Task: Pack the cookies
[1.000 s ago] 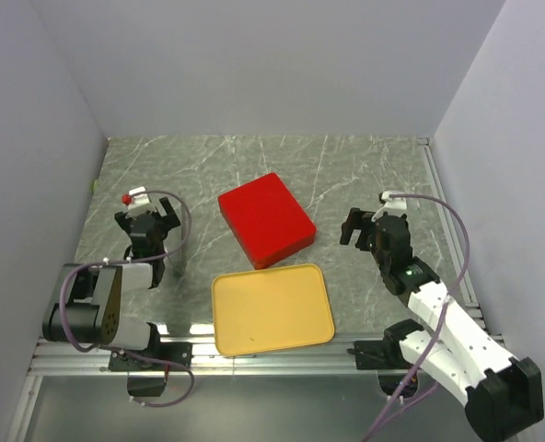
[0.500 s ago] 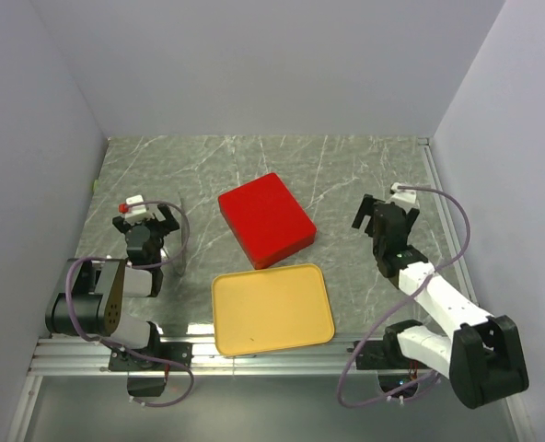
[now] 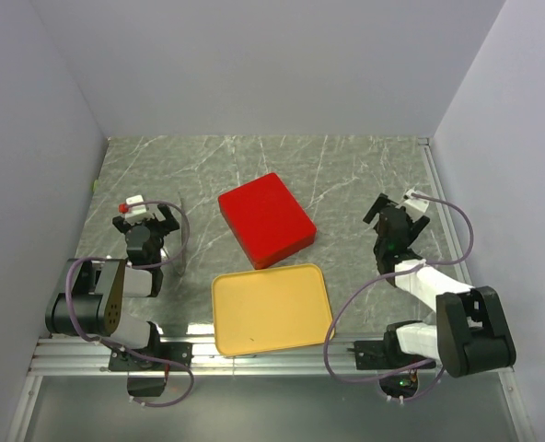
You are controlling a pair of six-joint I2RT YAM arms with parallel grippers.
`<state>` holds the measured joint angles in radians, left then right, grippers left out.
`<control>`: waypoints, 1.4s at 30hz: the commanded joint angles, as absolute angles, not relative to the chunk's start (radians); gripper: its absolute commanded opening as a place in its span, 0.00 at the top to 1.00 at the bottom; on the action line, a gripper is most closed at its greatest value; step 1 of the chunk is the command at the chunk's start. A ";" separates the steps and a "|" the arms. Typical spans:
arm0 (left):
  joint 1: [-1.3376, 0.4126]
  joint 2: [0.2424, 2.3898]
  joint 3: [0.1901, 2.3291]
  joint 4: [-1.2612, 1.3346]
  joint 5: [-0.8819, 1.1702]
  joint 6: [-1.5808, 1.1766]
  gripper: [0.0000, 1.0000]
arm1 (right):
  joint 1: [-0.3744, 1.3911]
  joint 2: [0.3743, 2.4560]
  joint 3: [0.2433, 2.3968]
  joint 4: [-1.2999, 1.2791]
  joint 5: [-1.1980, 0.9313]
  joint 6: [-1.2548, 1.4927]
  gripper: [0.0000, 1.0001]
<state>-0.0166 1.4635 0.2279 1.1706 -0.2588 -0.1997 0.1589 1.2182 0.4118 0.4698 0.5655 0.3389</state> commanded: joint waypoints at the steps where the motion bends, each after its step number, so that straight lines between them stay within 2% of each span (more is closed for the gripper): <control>1: -0.018 1.456 0.236 1.232 -0.244 -0.199 0.01 | 0.155 1.242 0.434 0.562 0.624 0.362 0.00; 5: -0.018 1.456 0.236 1.229 -0.245 -0.198 0.01 | 0.155 1.210 0.393 0.632 0.578 0.324 0.00; 9: -0.020 1.457 0.236 1.232 -0.247 -0.196 0.01 | 0.155 1.190 0.351 0.713 0.395 0.232 0.00; 16: -0.021 1.456 0.236 1.230 -0.250 -0.195 0.01 | 0.150 1.242 0.405 0.678 0.181 0.150 0.00; 25: -0.026 1.456 0.236 1.230 -0.253 -0.195 0.01 | 0.114 1.177 0.318 0.770 0.129 0.158 0.00; 29: -0.031 1.459 0.239 1.229 -0.261 -0.189 0.01 | -0.038 1.134 0.272 0.801 0.087 0.312 0.00; 33: -0.032 1.457 0.238 1.230 -0.261 -0.189 0.01 | -0.089 1.063 0.171 0.929 0.201 0.304 0.00; 35: -0.032 1.457 0.238 1.232 -0.264 -0.189 0.01 | -0.115 1.077 0.207 0.939 0.210 0.299 0.00; 42: -0.034 1.459 0.238 1.232 -0.267 -0.187 0.01 | -0.109 1.219 0.274 0.942 0.009 0.209 0.00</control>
<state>-0.0280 1.4635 0.2279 1.1706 -0.2600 -0.1986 -0.1200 1.1973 0.2234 0.8803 0.0803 0.2619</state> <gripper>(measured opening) 0.995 0.996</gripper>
